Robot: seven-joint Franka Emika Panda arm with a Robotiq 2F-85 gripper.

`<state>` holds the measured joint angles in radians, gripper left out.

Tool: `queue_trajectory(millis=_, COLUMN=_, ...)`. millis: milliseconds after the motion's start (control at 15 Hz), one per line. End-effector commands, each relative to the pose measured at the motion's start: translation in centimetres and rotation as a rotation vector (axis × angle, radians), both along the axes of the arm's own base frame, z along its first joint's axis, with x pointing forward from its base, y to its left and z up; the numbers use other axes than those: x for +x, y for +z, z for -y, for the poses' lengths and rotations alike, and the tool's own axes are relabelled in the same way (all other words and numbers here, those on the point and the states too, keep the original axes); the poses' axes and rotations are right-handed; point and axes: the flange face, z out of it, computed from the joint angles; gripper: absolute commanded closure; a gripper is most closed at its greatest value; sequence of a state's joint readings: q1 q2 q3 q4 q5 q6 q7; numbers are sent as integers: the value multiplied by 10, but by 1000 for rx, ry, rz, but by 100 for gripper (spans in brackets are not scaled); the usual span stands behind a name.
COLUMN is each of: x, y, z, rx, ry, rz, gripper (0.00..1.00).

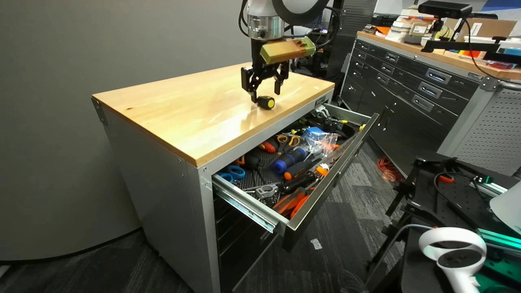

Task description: Put the screwdriver in the open drawer then close the drawer

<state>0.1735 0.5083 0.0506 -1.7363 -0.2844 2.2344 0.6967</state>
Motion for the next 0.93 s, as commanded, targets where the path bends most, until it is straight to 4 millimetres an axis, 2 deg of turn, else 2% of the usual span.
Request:
queue_trajectory(millis=0, x=0, y=-6, z=9, rx=82, ry=-16, rz=-67, gripper=44)
queue_trajectory(millis=133, x=1, y=-7, z=7, rx=153, ry=-37, rz=-85, gripper=60)
queue_trajectory(millis=267, x=-11, y=-25, z=-14, rx=201, ry=-48, rz=-99, gripper=73)
queue_trajectory(millis=400, x=-24, y=-18, z=-15, rx=204, ry=-36, rz=-100, gripper=88)
queue_trajectory(millis=467, x=-35, y=-15, z=-12, rx=171, ry=-40, rz=-110, gripper=90)
queue_trajectory(millis=800, x=-99, y=-9, z=-4, rx=22, ry=-151, rz=-131, gripper=89)
queue_trajectory(millis=867, x=-112, y=-10, z=-4, rx=12, ry=-190, rz=-122, gripper=85)
